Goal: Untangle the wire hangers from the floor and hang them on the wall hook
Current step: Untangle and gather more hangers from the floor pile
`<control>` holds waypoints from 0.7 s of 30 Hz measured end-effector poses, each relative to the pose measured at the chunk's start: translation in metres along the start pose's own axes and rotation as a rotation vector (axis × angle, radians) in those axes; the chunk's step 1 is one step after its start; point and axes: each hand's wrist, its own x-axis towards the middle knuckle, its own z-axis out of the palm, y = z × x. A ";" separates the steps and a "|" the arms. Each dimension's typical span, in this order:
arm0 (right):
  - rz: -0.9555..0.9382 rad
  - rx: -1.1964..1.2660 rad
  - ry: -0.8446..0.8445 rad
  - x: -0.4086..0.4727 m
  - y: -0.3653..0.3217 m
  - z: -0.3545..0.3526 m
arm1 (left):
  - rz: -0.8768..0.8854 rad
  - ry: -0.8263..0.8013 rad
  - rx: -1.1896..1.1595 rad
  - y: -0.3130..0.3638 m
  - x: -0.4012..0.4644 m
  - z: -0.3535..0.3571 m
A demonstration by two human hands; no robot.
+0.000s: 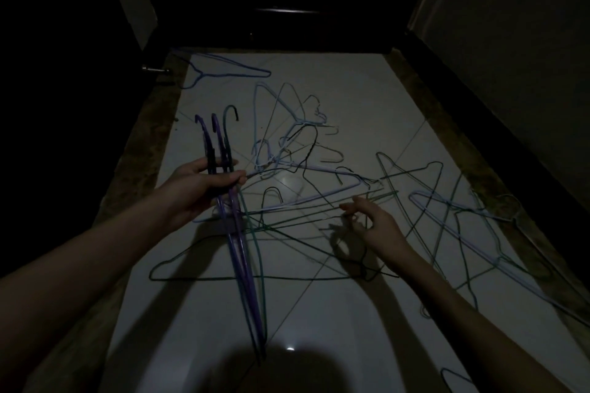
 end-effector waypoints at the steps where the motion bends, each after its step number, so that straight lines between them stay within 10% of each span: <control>1: 0.023 0.050 -0.005 0.001 -0.003 0.000 | -0.004 -0.001 0.001 -0.001 0.000 0.000; 21: 0.095 0.526 -0.142 0.011 -0.040 0.001 | -0.127 -0.026 -0.083 -0.016 0.011 0.020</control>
